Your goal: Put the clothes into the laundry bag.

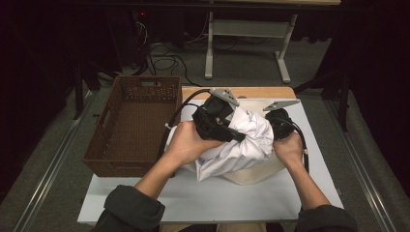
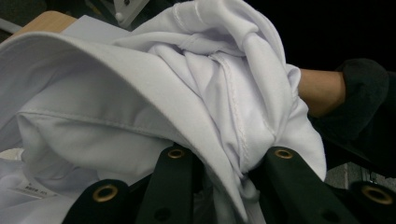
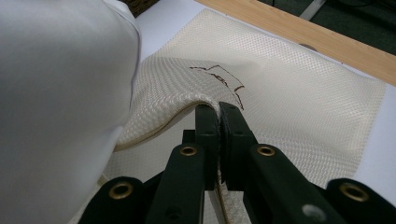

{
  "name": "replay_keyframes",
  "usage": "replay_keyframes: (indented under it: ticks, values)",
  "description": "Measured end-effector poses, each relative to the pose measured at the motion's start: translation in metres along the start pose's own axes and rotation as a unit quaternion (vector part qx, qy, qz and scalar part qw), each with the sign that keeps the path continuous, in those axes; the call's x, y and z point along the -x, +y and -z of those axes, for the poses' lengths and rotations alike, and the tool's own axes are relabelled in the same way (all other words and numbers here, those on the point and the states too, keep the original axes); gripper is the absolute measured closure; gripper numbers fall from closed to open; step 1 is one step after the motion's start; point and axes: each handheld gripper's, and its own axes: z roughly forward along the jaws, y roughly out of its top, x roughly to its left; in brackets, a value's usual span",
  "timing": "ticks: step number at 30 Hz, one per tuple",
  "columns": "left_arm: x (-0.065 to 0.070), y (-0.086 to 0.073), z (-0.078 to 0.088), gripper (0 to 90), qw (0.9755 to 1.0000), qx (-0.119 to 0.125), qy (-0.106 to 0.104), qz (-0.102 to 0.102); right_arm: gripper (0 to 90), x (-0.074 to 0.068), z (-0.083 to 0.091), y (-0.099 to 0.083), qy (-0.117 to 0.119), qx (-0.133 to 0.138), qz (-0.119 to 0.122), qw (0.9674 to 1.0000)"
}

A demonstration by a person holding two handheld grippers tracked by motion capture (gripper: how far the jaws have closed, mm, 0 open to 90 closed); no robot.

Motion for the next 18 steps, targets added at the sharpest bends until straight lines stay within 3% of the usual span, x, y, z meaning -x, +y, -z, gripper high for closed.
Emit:
replay_keyframes:
  ticks: [2,8,10,13,18]
  values:
    - [0.003,0.002,-0.001,78.2,1.0,-0.003,0.004,-0.007,88.2,-0.001,-0.001,0.0,0.0,0.0,-0.001,1.0]
    - [0.012,0.009,-0.006,78.1,0.9997,0.01,-0.018,-0.015,88.2,0.001,0.0,0.0,-0.001,0.0,0.002,1.0]
    - [0.015,0.012,-0.009,78.0,0.9996,0.004,-0.013,-0.024,88.2,0.001,0.0,0.0,-0.002,-0.003,-0.003,1.0]
    - [0.014,0.011,-0.012,77.8,0.9997,-0.001,-0.009,-0.021,88.2,0.002,0.001,-0.001,0.0,-0.001,-0.002,1.0]
    - [0.004,-0.014,-0.02,76.9,0.9999,-0.005,0.011,-0.003,88.3,0.002,-0.003,-0.005,0.001,-0.011,0.0,0.9999]
